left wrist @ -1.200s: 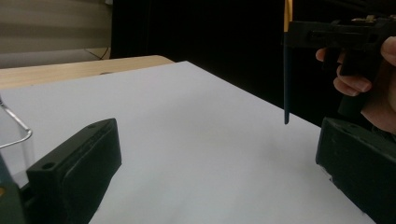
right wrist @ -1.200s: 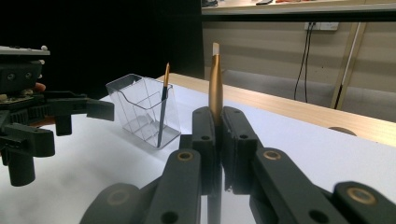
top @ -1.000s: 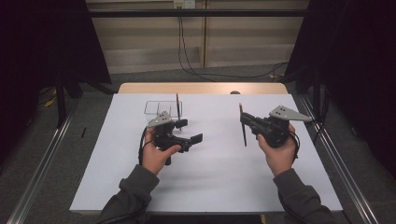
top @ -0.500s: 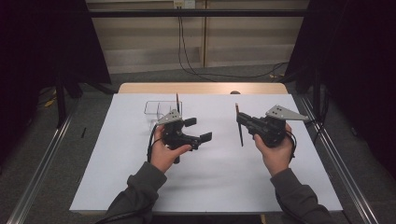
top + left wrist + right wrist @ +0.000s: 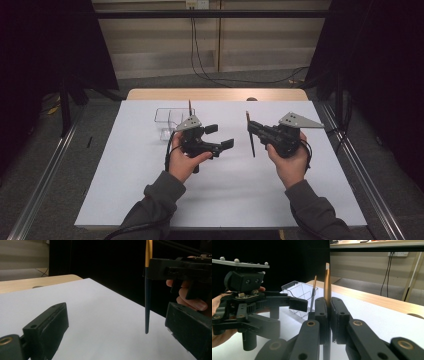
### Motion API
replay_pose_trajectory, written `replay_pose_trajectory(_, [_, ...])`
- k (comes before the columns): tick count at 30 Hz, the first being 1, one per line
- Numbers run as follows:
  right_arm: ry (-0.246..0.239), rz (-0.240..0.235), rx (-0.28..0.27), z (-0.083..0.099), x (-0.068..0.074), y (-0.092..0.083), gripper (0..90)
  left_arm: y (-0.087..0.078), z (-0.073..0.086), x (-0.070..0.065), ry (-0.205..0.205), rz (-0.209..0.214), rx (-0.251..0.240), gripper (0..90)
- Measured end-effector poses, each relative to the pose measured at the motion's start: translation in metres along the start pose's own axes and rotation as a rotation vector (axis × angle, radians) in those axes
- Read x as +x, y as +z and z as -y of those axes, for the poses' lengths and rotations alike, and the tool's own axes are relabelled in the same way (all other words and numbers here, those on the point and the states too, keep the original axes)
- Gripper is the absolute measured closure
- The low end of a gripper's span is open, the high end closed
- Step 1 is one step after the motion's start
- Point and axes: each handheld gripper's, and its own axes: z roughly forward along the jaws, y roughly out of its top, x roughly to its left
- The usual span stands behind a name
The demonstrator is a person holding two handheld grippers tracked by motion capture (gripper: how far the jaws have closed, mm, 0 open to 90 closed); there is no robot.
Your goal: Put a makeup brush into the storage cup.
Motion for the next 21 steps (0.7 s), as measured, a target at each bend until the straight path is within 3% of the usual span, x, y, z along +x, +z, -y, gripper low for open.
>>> replay_pose_trajectory(5, [0.000,-0.009,0.007,-0.001,0.002,0.002,84.4,0.005,-0.001,0.000,-0.017,0.009,-0.012,9.8])
replay_pose_trajectory(13, [-0.001,-0.021,0.004,-0.001,0.005,0.004,84.4,0.015,-0.002,-0.005,-0.031,0.059,-0.007,17.4])
replay_pose_trajectory(21, [0.000,-0.029,0.004,-0.002,0.007,0.006,84.4,0.020,-0.003,-0.008,-0.014,0.071,-0.001,24.2])
